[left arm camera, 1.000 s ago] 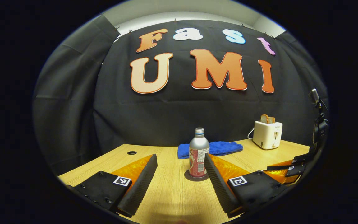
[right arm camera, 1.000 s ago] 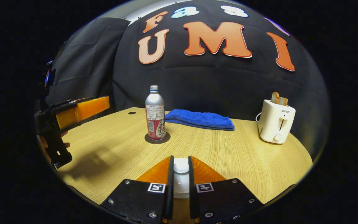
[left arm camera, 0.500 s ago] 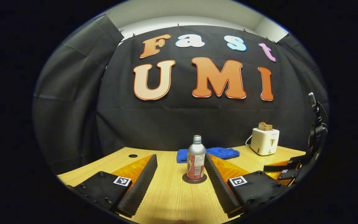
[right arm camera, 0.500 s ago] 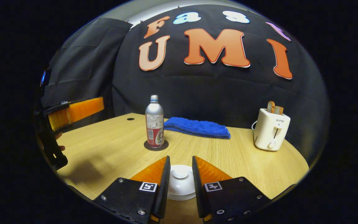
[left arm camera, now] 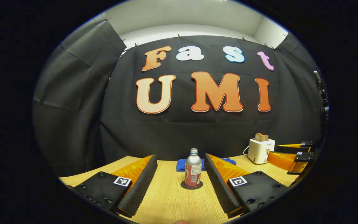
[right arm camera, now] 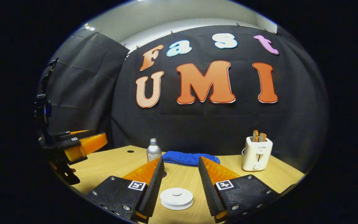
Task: Open the teacup lid with one hand, grasp the water bottle and pour water into the teacup with the other hand; after pouring, place the water bottle on the coaster and then close the teacup lid.
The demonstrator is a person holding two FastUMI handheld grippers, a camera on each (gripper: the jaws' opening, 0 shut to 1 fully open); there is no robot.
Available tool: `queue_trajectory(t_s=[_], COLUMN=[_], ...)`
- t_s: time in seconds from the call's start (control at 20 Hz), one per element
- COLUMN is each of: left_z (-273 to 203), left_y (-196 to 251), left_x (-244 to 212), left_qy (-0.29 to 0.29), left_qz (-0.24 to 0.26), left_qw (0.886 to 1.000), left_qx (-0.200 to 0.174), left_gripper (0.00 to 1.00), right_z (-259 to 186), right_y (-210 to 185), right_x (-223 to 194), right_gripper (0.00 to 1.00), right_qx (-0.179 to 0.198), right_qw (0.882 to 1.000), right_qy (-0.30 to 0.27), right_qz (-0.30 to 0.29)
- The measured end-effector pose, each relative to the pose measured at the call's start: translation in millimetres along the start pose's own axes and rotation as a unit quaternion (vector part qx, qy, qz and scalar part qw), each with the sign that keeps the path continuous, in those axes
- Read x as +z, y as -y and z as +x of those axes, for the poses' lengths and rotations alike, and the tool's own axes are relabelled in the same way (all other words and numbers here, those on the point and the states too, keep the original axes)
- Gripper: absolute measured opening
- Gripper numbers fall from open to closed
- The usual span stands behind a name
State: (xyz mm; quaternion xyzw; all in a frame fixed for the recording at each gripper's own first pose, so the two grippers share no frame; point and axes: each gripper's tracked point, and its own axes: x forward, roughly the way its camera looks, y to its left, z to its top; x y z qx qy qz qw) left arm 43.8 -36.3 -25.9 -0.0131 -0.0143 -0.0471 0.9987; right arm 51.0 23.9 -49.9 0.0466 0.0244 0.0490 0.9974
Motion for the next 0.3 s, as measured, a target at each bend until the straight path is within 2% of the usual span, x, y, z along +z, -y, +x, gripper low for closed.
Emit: queue_trajectory(t_s=[0.2, 0.25, 0.3], left_z=[-7, -8, -9], left_y=[-5, -6, -5], left_x=[1, 2, 1], left_qy=[-0.003, -0.003, -0.004], left_qz=[0.001, -0.002, -0.007], left_qw=[1.0, 1.0, 1.0], left_qx=[0.015, 0.018, 0.018], left_gripper=[0.98, 0.98, 0.98], right_z=[-14, -16, -19], right_y=[5, 7, 9], right_x=[15, 17, 17], right_gripper=[0.77, 0.75, 0.82], right_qx=[-0.007, -0.01, -0.011], right_qw=[1.0, 1.0, 0.999], right_qy=[0.023, 0.026, 0.027], right_qz=[-0.01, -0.013, -0.016])
